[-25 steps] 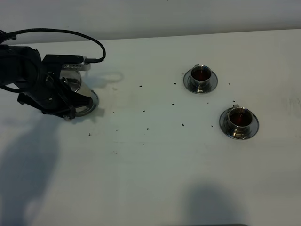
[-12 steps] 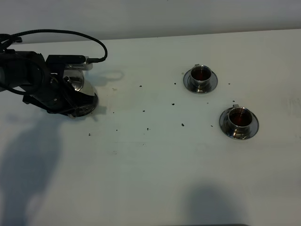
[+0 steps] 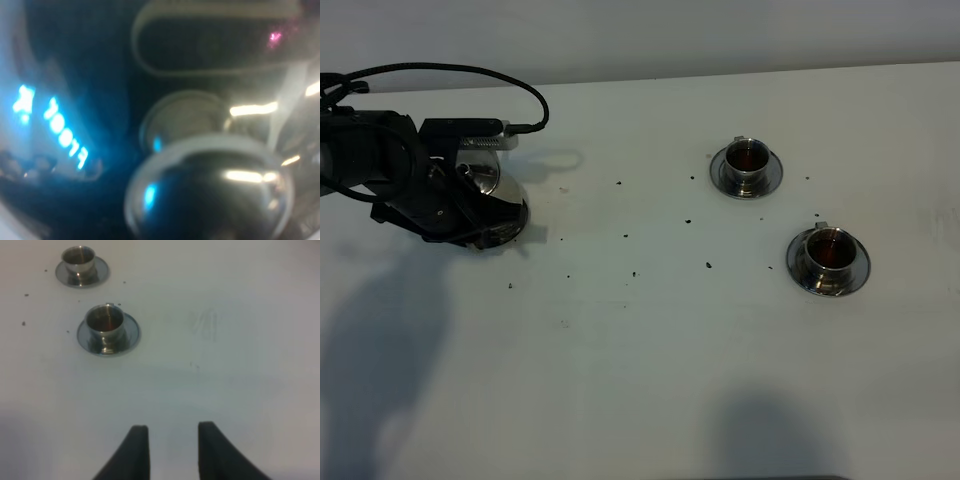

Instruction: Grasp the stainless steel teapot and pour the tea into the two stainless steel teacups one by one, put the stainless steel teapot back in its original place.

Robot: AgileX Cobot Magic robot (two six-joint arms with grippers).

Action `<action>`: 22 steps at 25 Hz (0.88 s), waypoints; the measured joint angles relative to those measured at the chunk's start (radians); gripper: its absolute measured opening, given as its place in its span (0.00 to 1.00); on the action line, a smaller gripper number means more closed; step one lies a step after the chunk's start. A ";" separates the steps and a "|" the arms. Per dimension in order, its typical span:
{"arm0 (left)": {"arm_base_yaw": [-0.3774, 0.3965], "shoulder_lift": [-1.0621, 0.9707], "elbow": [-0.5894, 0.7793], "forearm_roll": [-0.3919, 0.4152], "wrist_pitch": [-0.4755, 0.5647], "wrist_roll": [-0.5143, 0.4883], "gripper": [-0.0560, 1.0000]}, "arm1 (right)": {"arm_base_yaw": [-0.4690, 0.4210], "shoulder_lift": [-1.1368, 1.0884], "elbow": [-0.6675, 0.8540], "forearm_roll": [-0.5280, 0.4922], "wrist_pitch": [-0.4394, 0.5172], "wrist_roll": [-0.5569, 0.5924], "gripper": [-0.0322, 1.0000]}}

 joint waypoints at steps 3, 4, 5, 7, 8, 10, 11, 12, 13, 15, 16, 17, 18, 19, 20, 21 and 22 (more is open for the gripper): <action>0.000 0.000 0.000 0.000 -0.012 0.000 0.26 | 0.000 0.000 0.000 0.000 0.000 0.000 0.26; 0.000 0.000 0.000 0.000 -0.012 0.000 0.26 | 0.000 0.000 0.000 0.000 0.000 0.000 0.26; 0.000 0.000 0.000 0.000 -0.013 -0.001 0.27 | 0.000 0.000 0.000 0.000 0.000 0.000 0.26; 0.000 0.000 0.000 -0.001 -0.017 -0.001 0.30 | 0.000 0.000 0.000 0.000 0.000 0.000 0.26; 0.000 0.000 0.000 0.000 -0.019 -0.004 0.34 | 0.000 0.000 0.000 0.000 0.000 0.000 0.26; 0.000 0.000 0.000 -0.003 -0.019 -0.007 0.39 | 0.000 0.000 0.000 0.000 0.000 0.000 0.26; 0.000 0.000 0.000 -0.003 -0.019 -0.007 0.42 | 0.000 0.000 0.000 0.000 0.000 0.000 0.26; 0.000 0.000 0.000 -0.003 -0.018 -0.007 0.44 | 0.000 0.000 0.000 0.000 0.000 0.000 0.26; 0.000 0.000 0.000 -0.003 -0.013 -0.007 0.46 | 0.000 0.000 0.000 0.000 0.000 0.000 0.26; 0.000 -0.007 0.000 -0.003 0.009 -0.007 0.49 | 0.000 0.000 0.000 0.000 0.000 0.000 0.26; 0.000 -0.016 0.000 -0.003 0.025 -0.007 0.50 | 0.000 0.000 0.000 0.000 0.000 0.000 0.26; 0.000 -0.030 0.000 -0.003 0.042 -0.007 0.50 | 0.000 0.000 0.000 0.000 0.000 0.000 0.26; 0.000 -0.045 0.000 -0.003 0.057 -0.007 0.51 | 0.000 0.000 0.000 0.000 0.000 0.000 0.26; 0.000 -0.064 0.000 -0.002 0.078 -0.007 0.51 | 0.000 0.000 0.000 0.000 0.000 0.000 0.26; 0.000 -0.085 0.000 0.001 0.109 -0.007 0.51 | 0.000 0.000 0.000 0.000 0.000 0.000 0.26; 0.000 -0.104 0.000 0.005 0.139 -0.007 0.51 | 0.000 0.000 0.000 0.000 0.000 0.000 0.26; 0.000 -0.128 0.000 0.012 0.177 -0.004 0.51 | 0.000 0.000 0.000 0.000 0.000 0.000 0.26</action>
